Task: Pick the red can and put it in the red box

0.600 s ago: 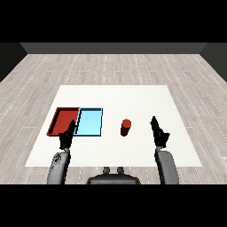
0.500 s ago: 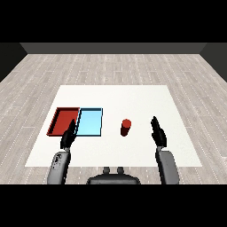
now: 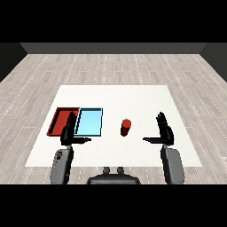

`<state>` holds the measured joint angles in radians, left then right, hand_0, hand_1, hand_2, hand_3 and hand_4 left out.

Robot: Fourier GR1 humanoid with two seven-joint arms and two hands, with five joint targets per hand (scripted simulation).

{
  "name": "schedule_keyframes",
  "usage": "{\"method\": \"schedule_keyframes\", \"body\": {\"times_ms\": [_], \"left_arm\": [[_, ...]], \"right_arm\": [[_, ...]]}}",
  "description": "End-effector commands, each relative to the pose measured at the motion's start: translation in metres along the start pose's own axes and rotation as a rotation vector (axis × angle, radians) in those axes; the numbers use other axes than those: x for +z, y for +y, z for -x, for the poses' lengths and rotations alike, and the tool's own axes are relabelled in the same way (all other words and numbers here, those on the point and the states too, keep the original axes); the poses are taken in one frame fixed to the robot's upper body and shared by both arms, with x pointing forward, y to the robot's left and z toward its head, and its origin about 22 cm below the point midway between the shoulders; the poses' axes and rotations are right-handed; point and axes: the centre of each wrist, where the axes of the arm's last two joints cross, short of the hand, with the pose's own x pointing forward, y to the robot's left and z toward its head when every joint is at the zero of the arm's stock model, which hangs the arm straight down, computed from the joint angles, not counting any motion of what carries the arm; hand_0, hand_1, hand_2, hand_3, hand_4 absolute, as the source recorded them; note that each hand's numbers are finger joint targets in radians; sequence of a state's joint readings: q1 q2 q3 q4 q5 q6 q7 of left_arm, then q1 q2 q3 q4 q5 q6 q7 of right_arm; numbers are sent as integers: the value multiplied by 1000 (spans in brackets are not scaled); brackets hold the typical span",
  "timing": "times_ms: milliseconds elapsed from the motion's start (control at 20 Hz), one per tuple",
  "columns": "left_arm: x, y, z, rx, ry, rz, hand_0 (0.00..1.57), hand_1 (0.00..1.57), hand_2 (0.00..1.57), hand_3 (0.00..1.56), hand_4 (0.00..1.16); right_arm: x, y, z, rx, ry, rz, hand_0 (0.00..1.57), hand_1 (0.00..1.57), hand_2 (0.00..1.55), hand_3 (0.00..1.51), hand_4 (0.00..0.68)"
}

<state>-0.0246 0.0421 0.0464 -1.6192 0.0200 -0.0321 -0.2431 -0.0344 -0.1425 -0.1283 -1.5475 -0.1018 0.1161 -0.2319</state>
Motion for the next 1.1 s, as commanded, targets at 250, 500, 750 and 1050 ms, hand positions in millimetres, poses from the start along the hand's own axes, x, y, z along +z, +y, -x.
{"method": "schedule_keyframes", "body": {"times_ms": [250,500,750,1050], "left_arm": [[-15,-8,2,8,-129,6,0,0,0,0,0],[5,-2,3,26,-157,6,0,0,0,0,0],[6,-6,4,78,-130,-2,0,0,0,0,0],[-3,8,6,57,-158,-24,0,0,0,0,0]], "right_arm": [[5,-16,24,-43,-92,-19,0,0,0,0,0],[-18,1,-7,-33,-48,-39,0,0,0,0,0],[1,-2,5,-56,-54,-39,0,0,0,0,0],[-13,21,30,-99,-14,-62,0,0,0,0,0]]}}
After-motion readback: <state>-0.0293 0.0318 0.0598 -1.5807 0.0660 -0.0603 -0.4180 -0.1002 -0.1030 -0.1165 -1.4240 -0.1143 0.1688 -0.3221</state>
